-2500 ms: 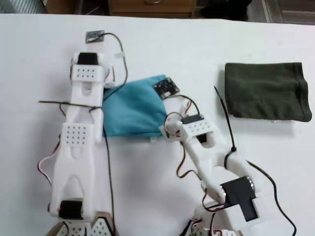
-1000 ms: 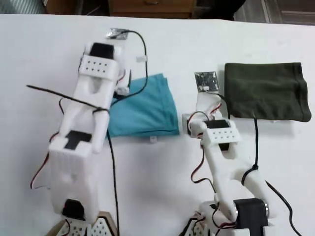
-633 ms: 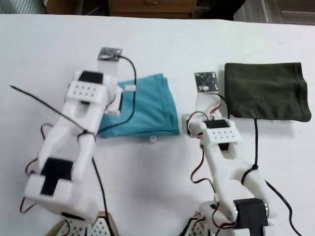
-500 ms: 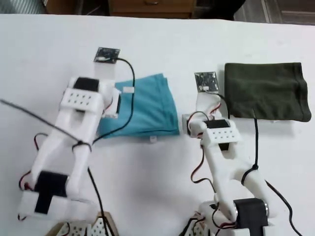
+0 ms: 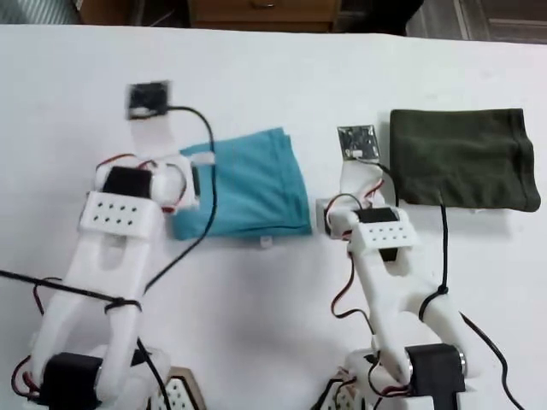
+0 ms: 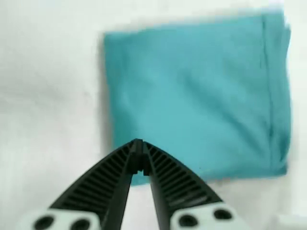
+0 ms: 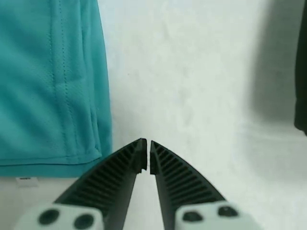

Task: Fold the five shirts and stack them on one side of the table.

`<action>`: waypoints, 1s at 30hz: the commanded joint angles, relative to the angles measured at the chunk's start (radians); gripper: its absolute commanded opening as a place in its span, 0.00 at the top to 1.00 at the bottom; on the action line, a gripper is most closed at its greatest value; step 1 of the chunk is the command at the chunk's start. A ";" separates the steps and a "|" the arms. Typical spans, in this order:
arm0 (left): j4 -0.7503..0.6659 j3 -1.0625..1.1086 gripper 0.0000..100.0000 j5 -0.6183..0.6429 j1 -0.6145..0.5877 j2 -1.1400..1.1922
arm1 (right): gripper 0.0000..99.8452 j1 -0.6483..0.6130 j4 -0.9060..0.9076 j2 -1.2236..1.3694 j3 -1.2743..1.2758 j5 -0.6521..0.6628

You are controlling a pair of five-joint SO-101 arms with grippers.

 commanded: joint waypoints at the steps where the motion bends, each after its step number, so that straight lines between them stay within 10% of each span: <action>1: -0.068 -0.004 0.97 0.064 -0.006 -0.041 | 0.98 -0.005 -0.004 0.002 -0.025 -0.008; 13: -0.124 0.024 0.97 0.130 0.032 -0.040 | 0.98 -0.025 0.041 0.002 -0.084 -0.008; 22: -0.262 0.130 0.97 0.129 0.117 -0.040 | 0.98 -0.042 0.533 0.332 -0.738 0.002; 30: -0.336 0.229 0.97 0.077 0.167 0.077 | 0.98 -0.073 0.596 0.638 -1.203 -0.008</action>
